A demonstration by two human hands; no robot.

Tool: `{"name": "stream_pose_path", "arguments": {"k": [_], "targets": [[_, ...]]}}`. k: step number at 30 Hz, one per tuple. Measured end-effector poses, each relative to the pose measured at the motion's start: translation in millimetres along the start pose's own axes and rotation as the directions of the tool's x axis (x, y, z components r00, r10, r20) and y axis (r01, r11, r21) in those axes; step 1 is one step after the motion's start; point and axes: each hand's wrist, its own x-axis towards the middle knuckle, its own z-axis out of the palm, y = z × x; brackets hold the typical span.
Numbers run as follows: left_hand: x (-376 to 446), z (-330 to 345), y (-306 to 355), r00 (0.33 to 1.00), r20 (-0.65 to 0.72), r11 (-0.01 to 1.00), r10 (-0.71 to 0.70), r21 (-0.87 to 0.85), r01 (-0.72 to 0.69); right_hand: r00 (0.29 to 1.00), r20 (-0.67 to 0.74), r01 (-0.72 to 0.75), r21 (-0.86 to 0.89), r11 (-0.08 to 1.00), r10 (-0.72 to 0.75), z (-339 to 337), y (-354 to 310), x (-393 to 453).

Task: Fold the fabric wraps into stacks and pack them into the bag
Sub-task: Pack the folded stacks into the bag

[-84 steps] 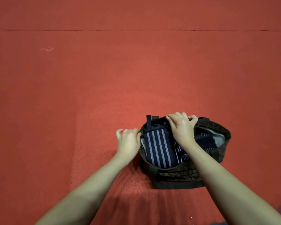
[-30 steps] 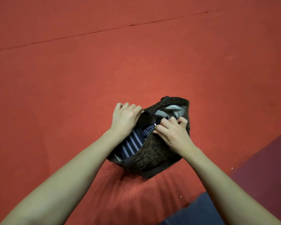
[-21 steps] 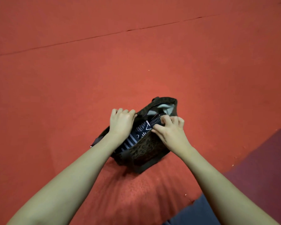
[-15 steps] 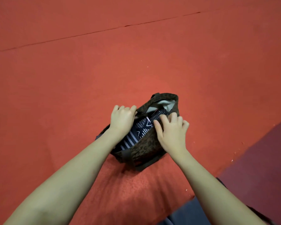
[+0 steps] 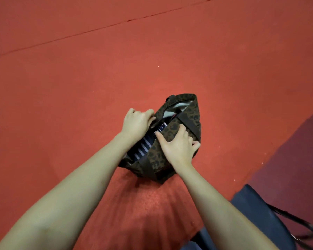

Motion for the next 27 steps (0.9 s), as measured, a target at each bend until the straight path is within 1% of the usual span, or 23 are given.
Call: {"name": "stream_pose_path", "arguments": {"k": [2,4,9,11,14,16,18,20,24,27], "targets": [[-1,-1,-7,1.000,-0.003,0.999,0.024,-0.044,-0.024,0.998,0.068,-0.012,-0.023,1.000,0.013,7,-4,0],[-3,1,-9,0.999,-0.031,0.997,0.011,-0.073,-0.013,0.993,0.116,-0.024,-0.051,0.998,0.030,17,-6,-3],[-13,12,-6,0.996,-0.093,0.998,0.007,-0.063,-0.013,0.985,0.145,-0.082,-0.054,0.995,0.089,32,-13,-6],[-18,17,-5,0.987,-0.143,0.995,0.071,-0.055,-0.080,0.984,0.157,-0.080,-0.068,0.995,0.089,32,-12,-8],[-21,17,-5,0.975,-0.187,0.992,0.117,-0.018,-0.122,0.992,0.124,0.009,-0.104,0.995,0.004,25,-10,-15],[-20,15,-6,0.972,-0.195,0.991,0.130,-0.001,-0.133,0.985,0.135,0.131,-0.151,0.980,-0.111,21,-6,-19],[-18,12,-7,0.970,-0.205,0.991,0.134,0.018,-0.133,0.963,0.177,0.242,-0.232,0.942,-0.204,19,2,-22],[-16,10,-7,0.968,-0.209,0.990,0.139,0.037,-0.134,0.955,0.190,0.273,-0.279,0.921,-0.226,19,12,-21],[-16,13,-6,0.962,-0.216,0.985,0.170,0.063,-0.160,0.949,0.109,0.314,-0.334,0.889,-0.294,26,21,-24],[-18,20,-5,0.960,-0.222,0.986,0.168,0.055,-0.160,0.952,0.104,0.306,-0.355,0.883,-0.288,30,25,-18]]}}
